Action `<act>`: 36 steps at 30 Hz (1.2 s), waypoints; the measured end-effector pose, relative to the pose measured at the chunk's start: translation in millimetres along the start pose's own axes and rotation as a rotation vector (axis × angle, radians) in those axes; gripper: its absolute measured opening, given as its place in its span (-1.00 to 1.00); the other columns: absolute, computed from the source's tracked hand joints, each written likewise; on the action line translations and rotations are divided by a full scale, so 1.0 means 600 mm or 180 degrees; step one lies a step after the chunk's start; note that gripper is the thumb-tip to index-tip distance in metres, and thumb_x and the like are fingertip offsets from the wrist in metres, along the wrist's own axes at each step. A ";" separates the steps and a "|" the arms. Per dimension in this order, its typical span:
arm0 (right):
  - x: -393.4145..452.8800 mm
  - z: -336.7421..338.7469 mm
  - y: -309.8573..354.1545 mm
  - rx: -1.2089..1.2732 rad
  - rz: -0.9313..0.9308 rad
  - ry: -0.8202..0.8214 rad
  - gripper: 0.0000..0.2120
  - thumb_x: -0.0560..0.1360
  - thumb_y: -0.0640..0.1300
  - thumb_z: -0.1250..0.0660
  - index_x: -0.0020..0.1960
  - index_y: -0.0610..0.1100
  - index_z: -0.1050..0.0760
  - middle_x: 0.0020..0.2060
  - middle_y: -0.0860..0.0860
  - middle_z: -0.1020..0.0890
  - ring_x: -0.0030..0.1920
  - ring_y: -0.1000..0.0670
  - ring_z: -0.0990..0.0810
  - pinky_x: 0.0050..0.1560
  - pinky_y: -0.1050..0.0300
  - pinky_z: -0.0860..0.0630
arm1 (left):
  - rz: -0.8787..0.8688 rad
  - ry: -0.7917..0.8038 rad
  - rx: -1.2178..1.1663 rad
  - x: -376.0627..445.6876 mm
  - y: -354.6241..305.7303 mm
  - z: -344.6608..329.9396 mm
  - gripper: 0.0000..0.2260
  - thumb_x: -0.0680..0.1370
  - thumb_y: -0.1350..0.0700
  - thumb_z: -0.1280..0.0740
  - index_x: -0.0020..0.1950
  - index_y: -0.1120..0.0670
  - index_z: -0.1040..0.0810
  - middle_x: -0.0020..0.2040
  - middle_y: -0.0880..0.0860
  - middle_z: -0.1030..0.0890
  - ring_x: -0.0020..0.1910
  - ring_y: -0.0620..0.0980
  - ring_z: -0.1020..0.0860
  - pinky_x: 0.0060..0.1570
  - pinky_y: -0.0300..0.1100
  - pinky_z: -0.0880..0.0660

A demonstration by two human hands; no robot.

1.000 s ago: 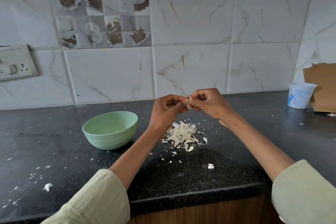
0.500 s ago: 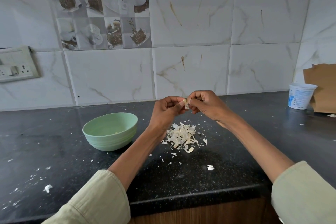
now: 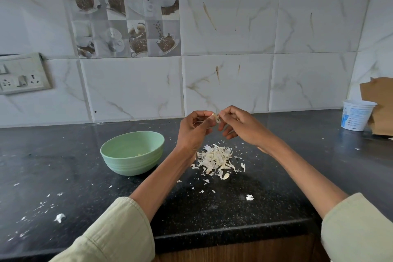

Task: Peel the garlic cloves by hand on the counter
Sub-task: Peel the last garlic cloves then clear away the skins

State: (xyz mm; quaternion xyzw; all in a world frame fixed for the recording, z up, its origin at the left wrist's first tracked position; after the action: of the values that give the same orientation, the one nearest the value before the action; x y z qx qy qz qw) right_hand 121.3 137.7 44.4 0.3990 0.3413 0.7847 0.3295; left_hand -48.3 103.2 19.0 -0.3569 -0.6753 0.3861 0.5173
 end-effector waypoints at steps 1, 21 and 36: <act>0.000 -0.003 0.000 -0.0080 0.0028 0.0000 -0.69 0.73 0.07 -0.23 0.23 -0.16 -0.54 -0.08 -0.10 -0.72 -0.14 -0.02 -0.71 -0.05 0.08 -0.69 | 0.0002 0.0015 0.0037 0.000 0.000 0.000 -0.84 0.59 0.12 -0.51 0.14 0.13 -0.68 -0.08 0.05 -0.72 -0.03 -0.05 -0.68 0.03 -0.18 -0.62; -0.003 -0.002 0.014 -0.0879 0.0748 -0.0350 -0.87 0.68 -0.20 -0.36 -0.05 -0.15 -0.53 -0.31 -0.04 -0.72 -0.31 -0.01 -0.73 -0.23 0.15 -0.67 | -0.0120 -0.0123 0.0240 -0.004 0.003 0.001 -0.80 0.52 0.11 -0.57 0.03 0.23 -0.72 -0.12 0.19 -0.76 -0.11 0.04 -0.72 0.01 -0.13 -0.63; 0.002 0.014 -0.008 -0.1295 0.0374 -0.0272 -0.72 0.76 -0.13 -0.20 -0.03 -0.12 -0.62 -0.35 -0.02 -0.71 -0.34 0.03 -0.71 -0.23 0.15 -0.62 | -0.0063 -0.0365 -0.0106 0.003 0.001 0.021 -0.83 0.57 0.17 -0.52 0.08 0.25 -0.69 -0.12 0.15 -0.75 -0.13 -0.03 -0.72 -0.03 -0.21 -0.63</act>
State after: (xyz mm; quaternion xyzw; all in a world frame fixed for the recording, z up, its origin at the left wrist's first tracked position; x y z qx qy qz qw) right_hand 129.2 143.7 45.0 0.3765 0.1378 0.8376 0.3711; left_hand -60.9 103.1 16.9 -0.3361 -0.7137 0.3894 0.4755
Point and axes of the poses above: each hand's wrist, its own x-axis towards the middle knuckle, its own z-axis out of the back of the hand, y = z × x, the point moved 3 cm from there along x, towards the middle knuckle
